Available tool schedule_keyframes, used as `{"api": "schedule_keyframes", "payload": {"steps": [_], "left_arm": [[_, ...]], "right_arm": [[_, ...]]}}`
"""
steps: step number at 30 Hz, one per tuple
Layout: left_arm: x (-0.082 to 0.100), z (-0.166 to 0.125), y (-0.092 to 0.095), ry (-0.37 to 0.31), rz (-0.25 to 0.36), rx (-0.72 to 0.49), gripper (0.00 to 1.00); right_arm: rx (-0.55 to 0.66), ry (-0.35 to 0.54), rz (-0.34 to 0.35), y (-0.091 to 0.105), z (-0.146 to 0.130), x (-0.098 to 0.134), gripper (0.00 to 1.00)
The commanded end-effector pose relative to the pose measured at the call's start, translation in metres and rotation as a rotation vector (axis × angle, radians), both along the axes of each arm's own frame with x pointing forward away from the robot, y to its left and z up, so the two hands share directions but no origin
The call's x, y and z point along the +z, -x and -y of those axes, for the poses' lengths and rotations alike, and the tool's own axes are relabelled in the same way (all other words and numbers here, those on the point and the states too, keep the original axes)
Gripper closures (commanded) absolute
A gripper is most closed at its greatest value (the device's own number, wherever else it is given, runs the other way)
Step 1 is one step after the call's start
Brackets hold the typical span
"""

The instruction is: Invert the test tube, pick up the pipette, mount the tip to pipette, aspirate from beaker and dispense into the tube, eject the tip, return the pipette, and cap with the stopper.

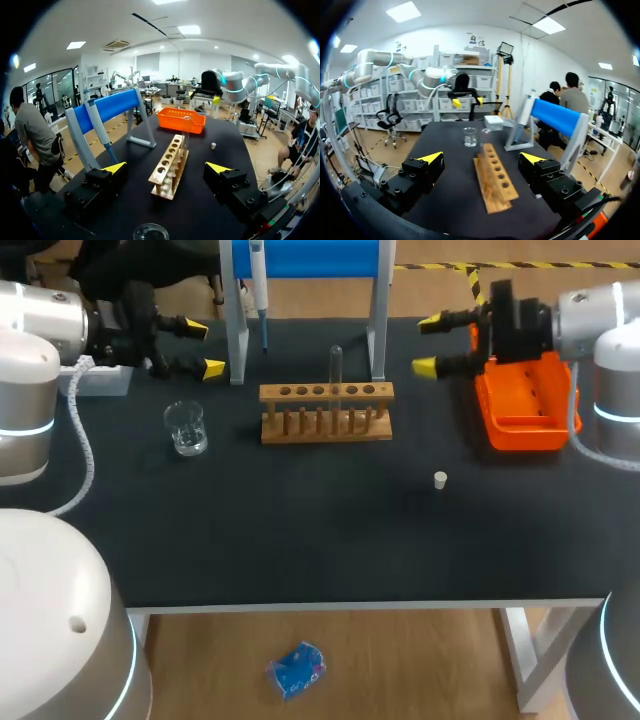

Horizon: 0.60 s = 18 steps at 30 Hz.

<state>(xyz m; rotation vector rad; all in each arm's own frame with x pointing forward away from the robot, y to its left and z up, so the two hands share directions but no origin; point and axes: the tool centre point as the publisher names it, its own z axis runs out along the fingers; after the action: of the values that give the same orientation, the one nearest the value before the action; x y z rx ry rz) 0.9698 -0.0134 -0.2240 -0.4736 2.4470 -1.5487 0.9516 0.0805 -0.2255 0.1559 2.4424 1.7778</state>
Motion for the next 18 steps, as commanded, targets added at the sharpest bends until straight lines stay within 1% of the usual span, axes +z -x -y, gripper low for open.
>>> {"api": "schedule_keyframes", "payload": {"steps": [1,5,7,8,9,13,14,15,18], "left_arm": [[0.000,0.000,0.000,-0.001,-0.001,0.001,0.00],[0.000,0.000,0.000,-0.001,-0.001,0.001,0.00],[0.000,0.000,0.000,-0.001,-0.001,0.001,0.00],[0.000,0.000,0.000,-0.001,-0.001,0.001,0.00],[0.000,0.000,0.000,-0.001,-0.001,0.001,0.00],[0.000,0.000,0.000,-0.001,-0.001,0.001,0.00],[0.000,0.000,0.000,-0.001,-0.001,0.001,0.00],[0.000,0.000,0.000,-0.001,-0.001,0.001,0.00],[0.000,0.000,0.000,-0.001,-0.001,0.001,0.00]], "right_arm": [[0.111,-0.038,-0.006,0.000,-0.019,-0.014,0.00],[0.161,-0.082,0.004,0.001,-0.034,-0.020,0.00],[0.195,-0.134,0.019,0.000,-0.042,-0.020,0.00],[0.194,-0.145,0.018,0.000,-0.044,-0.019,0.00],[0.196,-0.165,0.038,-0.002,-0.048,-0.020,0.00],[0.214,-0.228,0.029,-0.007,-0.058,-0.023,0.00],[0.220,-0.226,0.023,-0.006,-0.062,-0.023,0.00],[0.213,-0.210,0.037,-0.006,-0.064,-0.024,0.00],[0.213,-0.210,0.037,-0.006,-0.064,-0.024,0.00]]}}
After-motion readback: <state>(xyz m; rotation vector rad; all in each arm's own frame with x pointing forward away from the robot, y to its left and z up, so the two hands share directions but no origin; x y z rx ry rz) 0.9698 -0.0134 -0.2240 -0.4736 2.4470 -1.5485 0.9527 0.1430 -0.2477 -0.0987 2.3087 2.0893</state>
